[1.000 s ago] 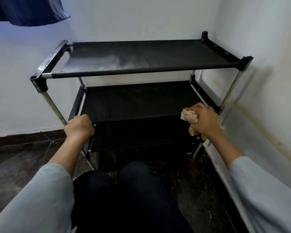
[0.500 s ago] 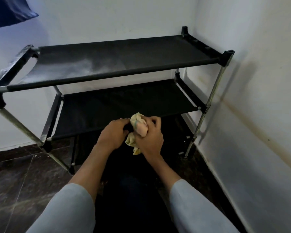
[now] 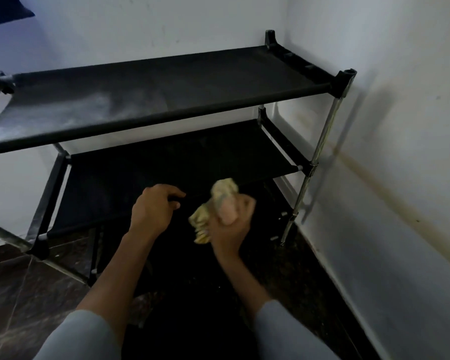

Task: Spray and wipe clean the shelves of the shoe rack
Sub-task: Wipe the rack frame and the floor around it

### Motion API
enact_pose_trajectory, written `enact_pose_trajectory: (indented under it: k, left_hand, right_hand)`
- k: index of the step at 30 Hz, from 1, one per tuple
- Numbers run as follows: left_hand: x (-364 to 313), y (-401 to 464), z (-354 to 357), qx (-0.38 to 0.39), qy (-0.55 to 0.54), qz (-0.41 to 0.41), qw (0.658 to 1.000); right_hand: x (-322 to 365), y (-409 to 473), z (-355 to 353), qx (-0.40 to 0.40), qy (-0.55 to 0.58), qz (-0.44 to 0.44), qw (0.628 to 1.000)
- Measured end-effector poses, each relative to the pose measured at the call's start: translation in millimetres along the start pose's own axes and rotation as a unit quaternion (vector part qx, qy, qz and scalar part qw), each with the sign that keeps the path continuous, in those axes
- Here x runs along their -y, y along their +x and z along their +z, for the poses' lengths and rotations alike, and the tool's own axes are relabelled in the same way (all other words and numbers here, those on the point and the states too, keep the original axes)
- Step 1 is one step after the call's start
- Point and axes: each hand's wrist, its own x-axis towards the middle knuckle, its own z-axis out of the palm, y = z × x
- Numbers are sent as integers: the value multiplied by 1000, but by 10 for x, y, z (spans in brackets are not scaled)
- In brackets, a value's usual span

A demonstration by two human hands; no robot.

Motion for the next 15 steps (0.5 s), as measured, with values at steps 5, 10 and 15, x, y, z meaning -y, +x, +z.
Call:
enact_pose_trajectory:
  k: [5,10,15]
  left_hand:
    - [-1,-3,-12,2,-6,-10,1000]
    - [-4,10,-8,4,-25,-19,1000]
    - [3,22,-44,20,-19,-14,1000]
  right_hand:
    - [-83,-14,-88,136,-29,-85,987]
    - [-314,607,-566,68,-15,-59,996]
    - [-160,553,-374,-38,102,71,992]
